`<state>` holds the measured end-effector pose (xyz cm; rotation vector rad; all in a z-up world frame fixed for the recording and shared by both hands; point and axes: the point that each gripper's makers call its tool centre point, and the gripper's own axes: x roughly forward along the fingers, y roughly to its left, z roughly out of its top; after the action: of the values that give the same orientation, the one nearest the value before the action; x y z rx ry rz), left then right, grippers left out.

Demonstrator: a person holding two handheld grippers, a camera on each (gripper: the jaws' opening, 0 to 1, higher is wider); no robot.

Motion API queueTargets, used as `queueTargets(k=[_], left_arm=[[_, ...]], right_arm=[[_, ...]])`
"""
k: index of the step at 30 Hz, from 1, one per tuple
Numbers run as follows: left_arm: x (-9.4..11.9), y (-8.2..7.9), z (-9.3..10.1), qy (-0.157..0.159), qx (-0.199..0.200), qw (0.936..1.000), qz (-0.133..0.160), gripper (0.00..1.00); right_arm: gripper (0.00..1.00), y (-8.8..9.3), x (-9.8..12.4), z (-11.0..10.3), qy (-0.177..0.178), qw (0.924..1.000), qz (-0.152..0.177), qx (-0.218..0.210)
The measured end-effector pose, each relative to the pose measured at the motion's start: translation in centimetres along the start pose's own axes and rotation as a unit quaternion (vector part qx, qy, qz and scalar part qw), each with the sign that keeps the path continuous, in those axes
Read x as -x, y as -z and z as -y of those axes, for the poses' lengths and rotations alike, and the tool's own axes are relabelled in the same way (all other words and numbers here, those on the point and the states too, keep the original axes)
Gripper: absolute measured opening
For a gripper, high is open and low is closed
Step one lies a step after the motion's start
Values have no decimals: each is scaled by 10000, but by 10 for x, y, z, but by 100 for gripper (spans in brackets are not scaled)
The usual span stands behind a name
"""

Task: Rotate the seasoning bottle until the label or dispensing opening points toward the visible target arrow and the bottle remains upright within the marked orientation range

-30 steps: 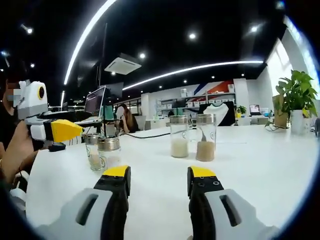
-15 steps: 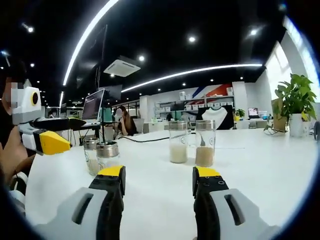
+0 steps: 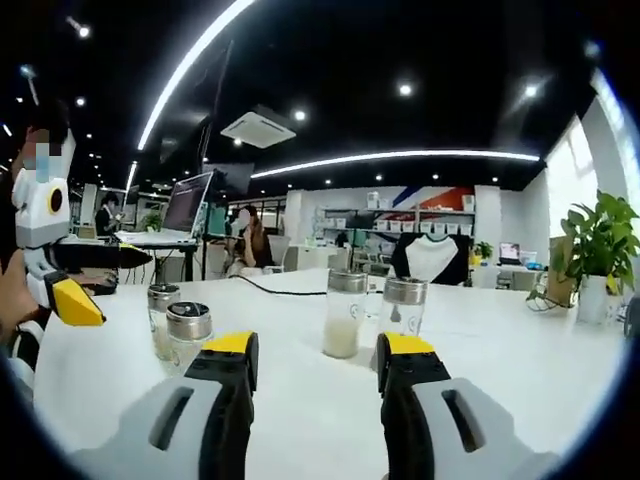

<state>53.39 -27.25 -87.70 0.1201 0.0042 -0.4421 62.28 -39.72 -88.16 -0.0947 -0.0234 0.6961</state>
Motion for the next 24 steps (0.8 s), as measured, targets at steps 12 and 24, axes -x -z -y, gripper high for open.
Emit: queueTargets(k=[12, 24], left_arm=[[7, -2, -1, -32, 3, 10000, 11, 97], [10, -2, -5, -133, 24, 9999, -17, 97]], right_arm=[[47, -28, -50, 11, -204, 9997, 134, 66], [46, -34, -84, 20, -124, 9998, 99, -106]])
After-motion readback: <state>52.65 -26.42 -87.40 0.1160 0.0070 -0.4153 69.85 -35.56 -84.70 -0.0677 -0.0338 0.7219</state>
